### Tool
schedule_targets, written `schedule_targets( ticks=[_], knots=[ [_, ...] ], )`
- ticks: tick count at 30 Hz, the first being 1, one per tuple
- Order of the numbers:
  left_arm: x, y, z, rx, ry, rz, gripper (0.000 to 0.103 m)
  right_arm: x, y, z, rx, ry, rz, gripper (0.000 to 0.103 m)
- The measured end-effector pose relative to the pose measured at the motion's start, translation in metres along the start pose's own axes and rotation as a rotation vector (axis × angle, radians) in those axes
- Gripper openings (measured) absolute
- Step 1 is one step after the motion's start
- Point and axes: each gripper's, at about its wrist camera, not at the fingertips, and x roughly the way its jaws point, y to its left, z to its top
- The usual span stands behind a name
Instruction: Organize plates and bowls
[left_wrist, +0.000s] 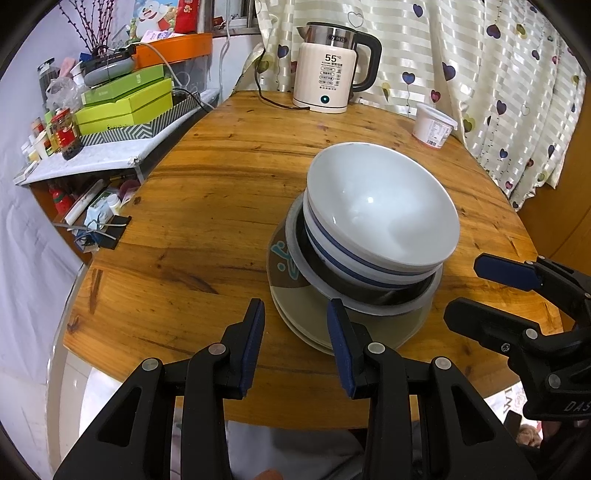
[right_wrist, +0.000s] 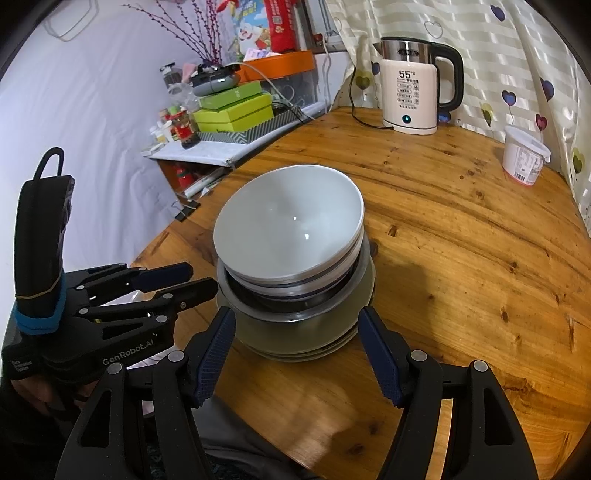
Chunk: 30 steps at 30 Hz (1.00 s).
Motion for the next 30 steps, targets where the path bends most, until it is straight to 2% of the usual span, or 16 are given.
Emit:
schedule_targets(
  ticks=[30],
  knots=[
    [-0.0001, -0.0044, -0.0023, 0.009, 0.014, -0.012, 0.036, -0.0017, 0.0033, 0.0008, -0.002, -0.003, 0.001, 0.069]
  ],
)
